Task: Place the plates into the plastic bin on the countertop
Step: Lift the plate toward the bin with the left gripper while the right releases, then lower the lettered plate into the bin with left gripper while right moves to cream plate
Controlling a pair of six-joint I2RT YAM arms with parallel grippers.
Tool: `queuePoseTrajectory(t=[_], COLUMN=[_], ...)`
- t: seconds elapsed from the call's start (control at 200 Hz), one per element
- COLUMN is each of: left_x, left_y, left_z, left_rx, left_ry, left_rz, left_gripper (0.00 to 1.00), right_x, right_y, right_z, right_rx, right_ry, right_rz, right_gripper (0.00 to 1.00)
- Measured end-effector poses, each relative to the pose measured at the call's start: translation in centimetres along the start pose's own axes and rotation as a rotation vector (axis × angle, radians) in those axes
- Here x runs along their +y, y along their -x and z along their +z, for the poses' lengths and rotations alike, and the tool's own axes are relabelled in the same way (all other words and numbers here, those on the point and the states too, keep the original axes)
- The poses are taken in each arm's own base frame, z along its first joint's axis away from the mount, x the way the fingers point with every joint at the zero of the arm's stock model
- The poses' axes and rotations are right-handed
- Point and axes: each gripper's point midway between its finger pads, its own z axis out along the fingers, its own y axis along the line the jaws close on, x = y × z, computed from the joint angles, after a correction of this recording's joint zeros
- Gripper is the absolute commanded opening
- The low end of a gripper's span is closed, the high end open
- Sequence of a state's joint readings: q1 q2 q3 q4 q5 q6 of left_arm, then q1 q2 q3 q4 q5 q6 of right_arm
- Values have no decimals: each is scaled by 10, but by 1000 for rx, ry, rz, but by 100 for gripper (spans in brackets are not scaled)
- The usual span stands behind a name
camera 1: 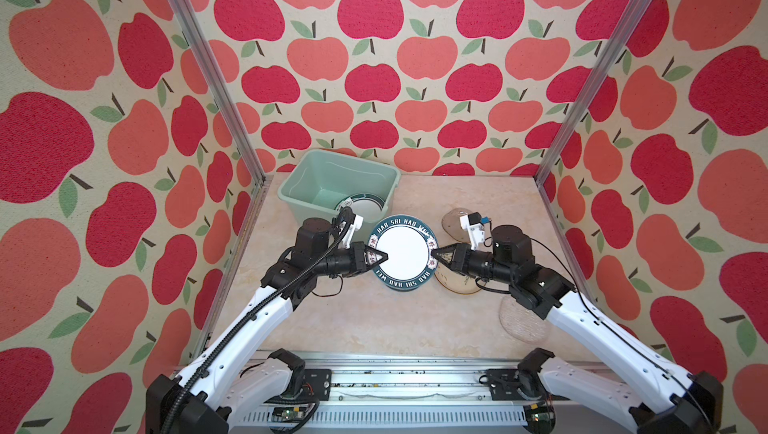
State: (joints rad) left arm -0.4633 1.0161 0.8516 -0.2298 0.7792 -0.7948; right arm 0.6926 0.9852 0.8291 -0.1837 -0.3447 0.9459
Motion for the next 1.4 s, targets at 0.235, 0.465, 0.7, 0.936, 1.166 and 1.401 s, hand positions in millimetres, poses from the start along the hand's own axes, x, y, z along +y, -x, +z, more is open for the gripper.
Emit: queuePoseTrajectory(t=[0.235,0.465,0.7,0.936,1.166,1.401], left_x=[8,-6,8,65,129,170], left_y=[20,96,184,232,243,253], left_z=[-1,-21,-45,-41,-28,-15], left_rx=[-55,-192,-321,-324,-263,-201], left_ry=[50,111,228,367,479,550], left_rz=[-7,66,137,153,131,160], left_gripper=[0,0,0,0,0,0], right_x=[-10,-21,-54,-97,-120,-131], right_y=[12,45,55,40,36,33], right_z=[-4,-32,-43,-26,-7,7], right_rx=[-20,-128,-158,-81,-14,31], right_ry=[-63,-146,-237,-304,-319,-308], right_rz=[-23,-49,-14,67,119,152], right_gripper=[53,56,56,54,52,52])
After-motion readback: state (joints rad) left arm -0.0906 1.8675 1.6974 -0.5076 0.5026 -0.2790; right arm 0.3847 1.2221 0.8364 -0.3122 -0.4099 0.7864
